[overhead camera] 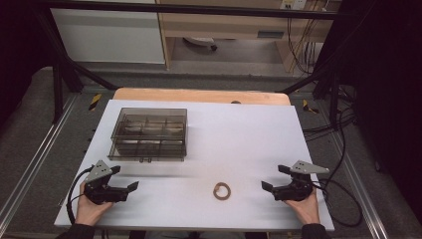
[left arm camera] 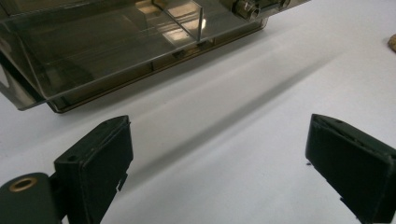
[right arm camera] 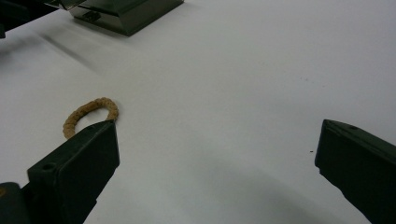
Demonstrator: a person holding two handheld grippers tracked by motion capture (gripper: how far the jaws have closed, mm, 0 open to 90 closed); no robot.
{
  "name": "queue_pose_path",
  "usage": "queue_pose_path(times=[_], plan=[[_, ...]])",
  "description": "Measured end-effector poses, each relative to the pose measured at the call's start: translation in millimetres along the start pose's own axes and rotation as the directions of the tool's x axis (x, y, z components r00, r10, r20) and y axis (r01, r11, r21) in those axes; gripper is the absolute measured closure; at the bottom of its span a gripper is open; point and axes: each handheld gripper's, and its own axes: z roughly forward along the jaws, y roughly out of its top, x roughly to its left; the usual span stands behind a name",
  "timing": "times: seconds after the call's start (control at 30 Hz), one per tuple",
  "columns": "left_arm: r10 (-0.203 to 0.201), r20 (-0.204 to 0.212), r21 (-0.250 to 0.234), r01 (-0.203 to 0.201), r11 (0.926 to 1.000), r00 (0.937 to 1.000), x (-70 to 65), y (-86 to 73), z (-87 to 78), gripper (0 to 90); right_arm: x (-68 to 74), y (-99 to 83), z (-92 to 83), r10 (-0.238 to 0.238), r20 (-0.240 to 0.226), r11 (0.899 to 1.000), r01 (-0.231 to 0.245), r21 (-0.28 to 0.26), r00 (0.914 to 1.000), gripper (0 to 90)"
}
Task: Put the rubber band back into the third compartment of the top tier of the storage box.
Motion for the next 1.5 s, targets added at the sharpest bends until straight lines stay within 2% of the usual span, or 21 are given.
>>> queue_pose_path(times=[0.6, 0.9, 1.2, 1.5], plan=[[0.000, 0.011, 0.010, 0.000, 1.0000, 0.9999, 0.1, -0.8, 2.7, 7.9, 5.3, 1.0, 4.9, 0.029, -0.022, 1.000, -0.029, 0.012, 0.9993, 0.7], [-0.004, 0.013, 0.014, 0.004, 0.9999, 0.9999, 0.9, -1.3, 4.1, 7.9, 13.7, 3.9, 12.6, 0.012, -0.032, 1.000, -0.011, 0.025, 0.9994, 0.7], [-0.012, 0.014, 0.014, 0.012, 0.9998, 0.9998, 1.1, -1.6, 4.5, 7.9, 20.7, 6.7, 21.2, 0.016, -0.049, 0.999, -0.014, 0.028, 0.9987, 0.7], [-0.012, 0.012, 0.020, 0.012, 0.9997, 0.9999, 1.4, -1.2, 5.4, 7.7, 29.7, 10.7, 32.6, -0.003, -0.061, 0.999, 0.007, 0.054, 0.9981, 0.7]])
